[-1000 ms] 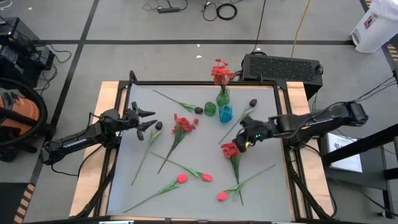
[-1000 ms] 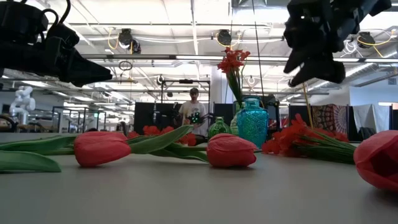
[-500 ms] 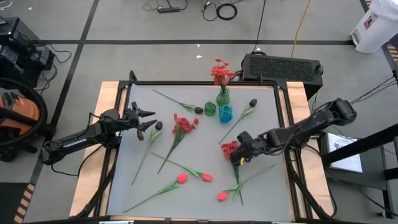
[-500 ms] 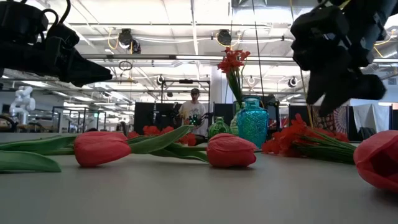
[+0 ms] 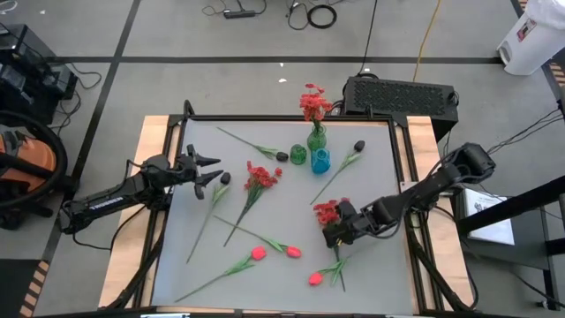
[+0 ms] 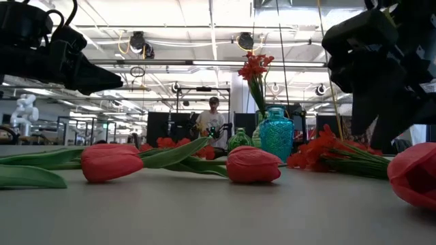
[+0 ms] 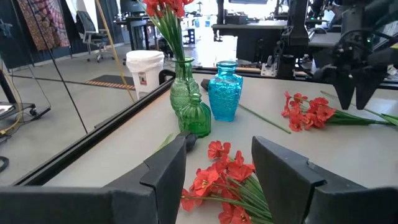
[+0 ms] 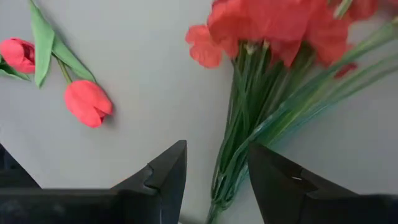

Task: Sort flowers into vase by color
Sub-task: Put the right red flowers into the top green vase

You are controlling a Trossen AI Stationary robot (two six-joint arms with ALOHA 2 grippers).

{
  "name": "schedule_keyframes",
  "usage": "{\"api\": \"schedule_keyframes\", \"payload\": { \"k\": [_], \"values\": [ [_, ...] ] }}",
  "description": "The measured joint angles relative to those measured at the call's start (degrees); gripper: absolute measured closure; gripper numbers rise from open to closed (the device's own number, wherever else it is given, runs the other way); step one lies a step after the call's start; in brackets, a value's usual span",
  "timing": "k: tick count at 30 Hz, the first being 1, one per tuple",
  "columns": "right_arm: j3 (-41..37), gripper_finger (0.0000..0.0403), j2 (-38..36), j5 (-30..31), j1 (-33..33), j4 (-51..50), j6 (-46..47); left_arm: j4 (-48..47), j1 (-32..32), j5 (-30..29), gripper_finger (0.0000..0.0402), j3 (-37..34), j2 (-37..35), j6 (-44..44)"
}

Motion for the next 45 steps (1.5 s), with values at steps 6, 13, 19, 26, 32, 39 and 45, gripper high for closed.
{"api": "schedule_keyframes", "payload": {
  "k": [6,13,19,26,32,39,45],
  "values": [
    [1.2,0.0243,2.4,-0.4,1.8,0.4,3.1,0.0,0.0,0.0,0.021,0.0,0.0,0.0],
    [5.5,0.0243,4.3,-1.3,2.6,-3.0,3.4,0.2,0.0,0.0,0.021,0.0,0.0,0.0],
    [7.7,0.0243,4.2,-1.3,2.6,-12.2,5.3,0.3,0.0,0.0,0.021,0.0,0.0,0.0],
    [7.7,0.0243,4.2,-1.5,2.6,-14.0,7.0,0.4,0.0,0.0,0.021,0.0,0.0,0.0],
    [7.7,0.0243,4.3,-1.5,2.6,-14.0,7.4,0.4,0.0,0.0,0.021,0.0,0.0,0.0],
    [7.8,0.0243,9.6,-5.3,2.6,-10.1,5.5,0.4,0.0,0.0,0.021,0.0,0.0,0.0],
    [8.0,0.0243,12.4,-6.6,2.6,-8.9,5.0,0.4,0.0,0.0,0.021,0.0,0.0,0.0]
  ]
}}
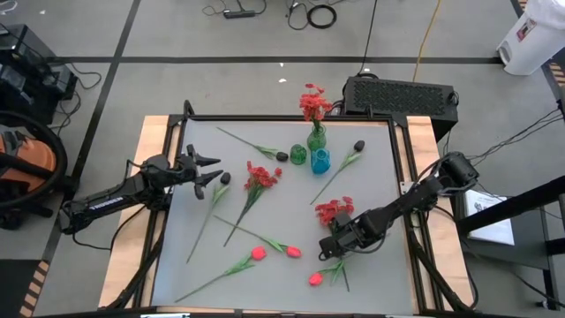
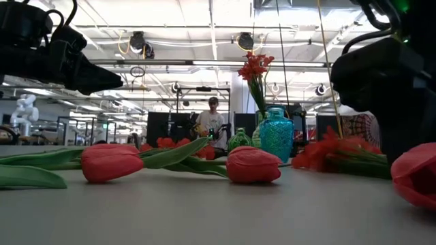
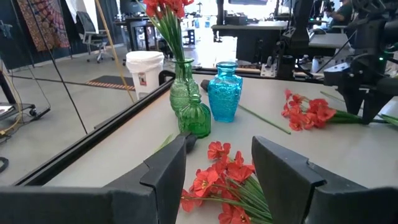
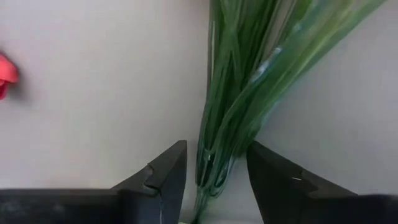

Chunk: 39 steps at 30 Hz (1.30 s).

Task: Sort flowers into vase by color
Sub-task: Put the right red flowers into the top green vase

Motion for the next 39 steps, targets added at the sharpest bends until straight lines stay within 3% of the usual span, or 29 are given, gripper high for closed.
{"api": "schedule_keyframes", "payload": {
  "k": [9,20,29,39],
  "values": [
    [-0.1,0.0259,-0.2,-0.2,0.0,0.4,-0.1,0.0,0.0,0.0,0.021,0.0,0.0,0.0],
    [-0.2,0.039,-0.1,-0.7,-0.7,0.3,-1.9,0.0,0.0,0.0,0.021,0.0,0.0,0.0],
    [0.3,0.0398,-1.0,-0.2,-1.7,0.2,-10.5,0.0,0.0,0.0,0.021,0.0,0.0,0.0],
    [0.7,0.0399,-8.1,3.9,-3.2,-0.7,-18.2,0.0,0.0,0.0,0.021,0.0,0.0,0.0]
  ]
}}
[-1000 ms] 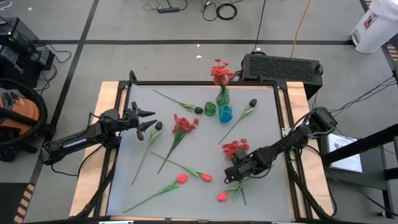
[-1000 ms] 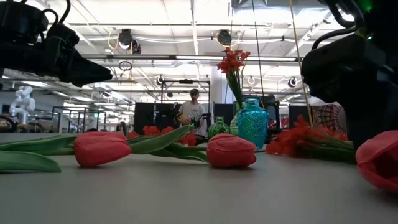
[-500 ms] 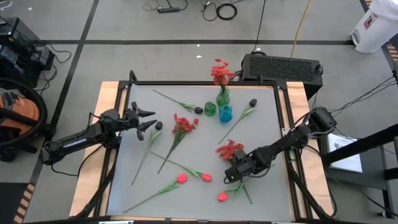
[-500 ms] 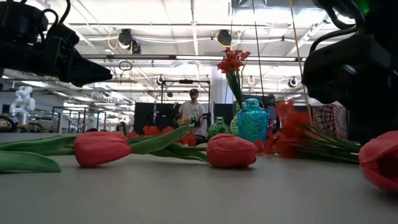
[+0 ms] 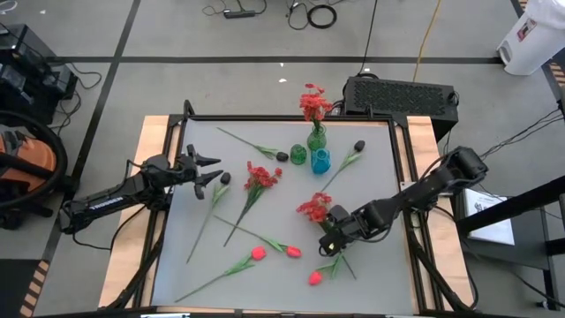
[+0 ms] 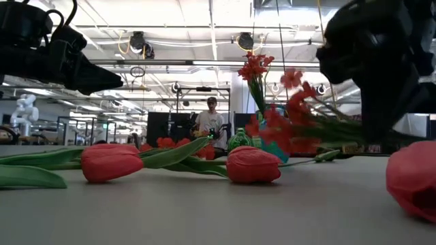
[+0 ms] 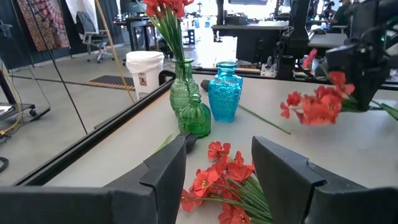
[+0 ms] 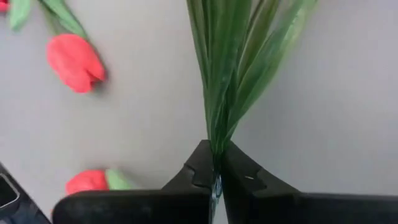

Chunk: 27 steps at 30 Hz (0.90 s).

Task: Sort flowers into vase by color
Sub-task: Put the right red flowers into the top green vase

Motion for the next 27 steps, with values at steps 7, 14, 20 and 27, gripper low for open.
{"api": "schedule_keyframes", "payload": {
  "k": [7,14,20,27],
  "values": [
    [0.0,0.0399,-4.6,4.5,-1.0,-0.1,-5.7,0.0,0.0,0.0,0.021,0.0,0.0,0.0],
    [0.1,0.0399,-7.3,12.7,-1.0,-0.2,-10.8,0.0,0.0,0.0,0.021,0.0,0.0,0.0],
    [0.1,0.0399,-7.7,20.0,-1.1,0.7,-16.6,0.0,0.0,0.0,0.021,0.0,0.0,0.0],
    [0.1,0.0399,-7.7,31.1,-1.5,4.3,-24.1,0.0,0.0,0.0,0.021,0.0,0.0,0.0]
  ]
}}
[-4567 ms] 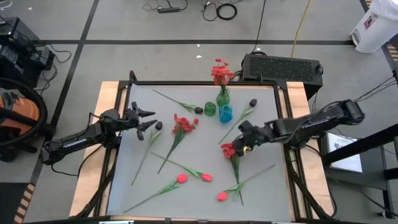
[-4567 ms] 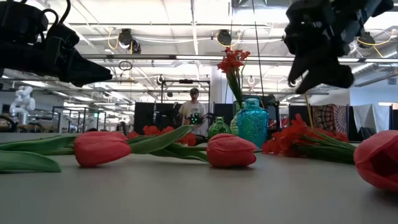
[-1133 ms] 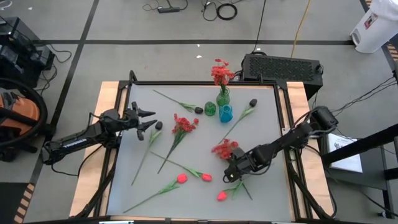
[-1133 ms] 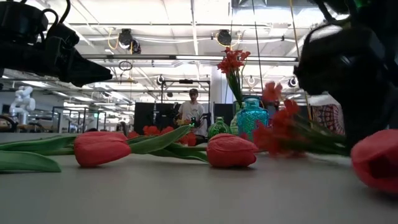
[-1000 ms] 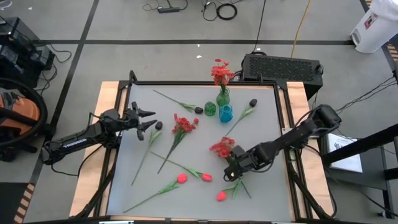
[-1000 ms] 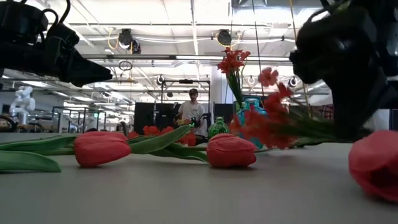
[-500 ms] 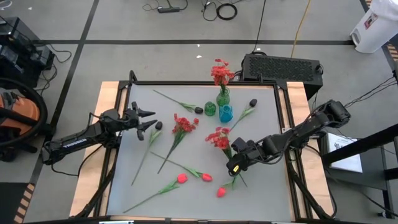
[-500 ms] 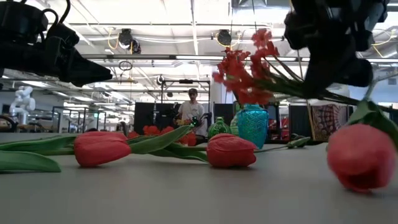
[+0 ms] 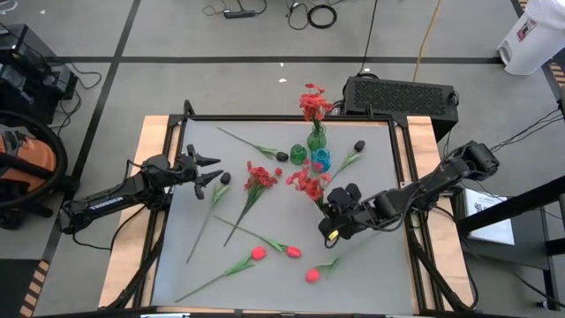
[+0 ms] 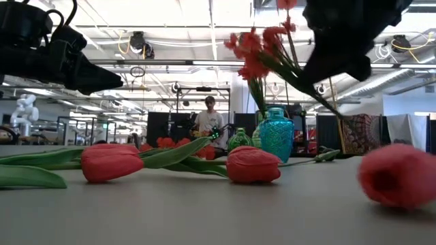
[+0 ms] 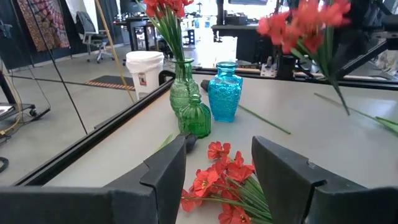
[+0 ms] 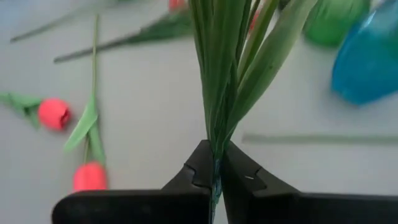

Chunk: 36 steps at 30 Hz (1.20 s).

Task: Sort flowers into vase by color
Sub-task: Put the right red flowers into the top green vase

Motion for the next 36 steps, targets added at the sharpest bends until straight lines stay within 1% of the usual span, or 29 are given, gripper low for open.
{"api": "schedule_keyframes", "payload": {
  "k": [9,17,29,33,36],
  "values": [
    [0.0,0.0399,-0.4,12.1,-1.9,7.4,-11.8,0.0,0.0,0.0,0.021,0.0,0.0,0.0],
    [0.0,0.0399,-4.2,24.9,-3.5,9.7,-19.6,0.0,0.0,0.0,0.021,0.0,0.0,0.0],
    [0.0,0.0399,-14.4,36.2,-5.8,9.5,-33.6,0.0,0.0,0.0,0.021,0.0,0.0,0.0],
    [0.0,0.0399,-18.6,39.4,-7.1,8.9,-38.5,0.0,0.0,0.0,0.021,0.0,0.0,0.0],
    [0.0,0.0399,-21.7,40.6,-8.6,7.4,-41.4,0.0,0.0,0.0,0.021,0.0,0.0,0.0]
  ]
}}
